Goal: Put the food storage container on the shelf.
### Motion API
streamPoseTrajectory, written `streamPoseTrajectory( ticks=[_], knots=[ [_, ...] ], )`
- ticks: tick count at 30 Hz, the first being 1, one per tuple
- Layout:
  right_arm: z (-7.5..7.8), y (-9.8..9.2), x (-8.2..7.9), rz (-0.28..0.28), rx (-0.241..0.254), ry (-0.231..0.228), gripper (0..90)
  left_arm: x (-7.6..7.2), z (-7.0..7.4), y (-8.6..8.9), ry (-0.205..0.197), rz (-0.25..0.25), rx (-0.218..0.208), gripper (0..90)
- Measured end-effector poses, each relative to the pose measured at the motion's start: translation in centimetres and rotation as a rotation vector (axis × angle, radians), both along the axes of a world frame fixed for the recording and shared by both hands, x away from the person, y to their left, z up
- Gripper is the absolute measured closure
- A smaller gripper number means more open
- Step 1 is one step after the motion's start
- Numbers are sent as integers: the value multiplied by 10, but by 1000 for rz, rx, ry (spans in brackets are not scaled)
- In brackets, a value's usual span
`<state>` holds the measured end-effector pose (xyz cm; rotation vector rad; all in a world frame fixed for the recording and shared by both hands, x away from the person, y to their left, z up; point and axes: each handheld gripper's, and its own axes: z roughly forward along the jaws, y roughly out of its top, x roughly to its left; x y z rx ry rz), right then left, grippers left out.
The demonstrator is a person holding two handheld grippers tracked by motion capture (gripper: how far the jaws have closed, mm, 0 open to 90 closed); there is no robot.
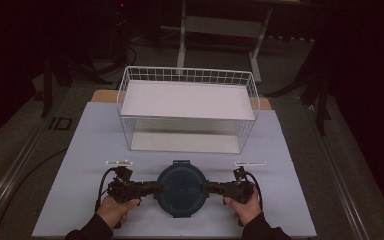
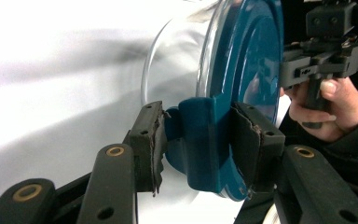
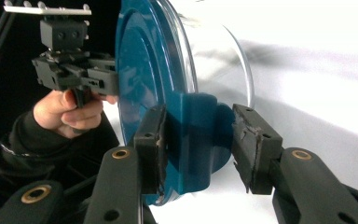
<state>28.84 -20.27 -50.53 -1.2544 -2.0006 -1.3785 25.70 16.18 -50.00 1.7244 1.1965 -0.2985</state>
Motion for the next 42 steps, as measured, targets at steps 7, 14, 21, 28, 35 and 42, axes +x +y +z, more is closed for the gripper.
streamPoseTrajectory(
  ticks=[7, 14, 21, 28, 35, 42],
  knots=[
    [4, -1, 5, 6, 6, -15, 572, 9, 8, 0, -39, -15, 1, 566],
    [16, -5, 17, -14, 13, -63, 572, 23, 18, -4, -87, -18, 5, 563],
    [21, -9, 29, -27, 17, -84, 571, 40, 25, -8, -117, -23, 4, 564],
    [30, -10, 50, -39, 16, -129, 571, 62, 27, -9, -173, -11, -8, 563],
    [27, -9, 74, -45, 0, -173, 570, 82, 18, -9, -226, 2, -2, 562],
    [14, -9, 93, -73, -2, -182, 570, 100, 5, -12, -242, 27, -3, 560]
  ],
)
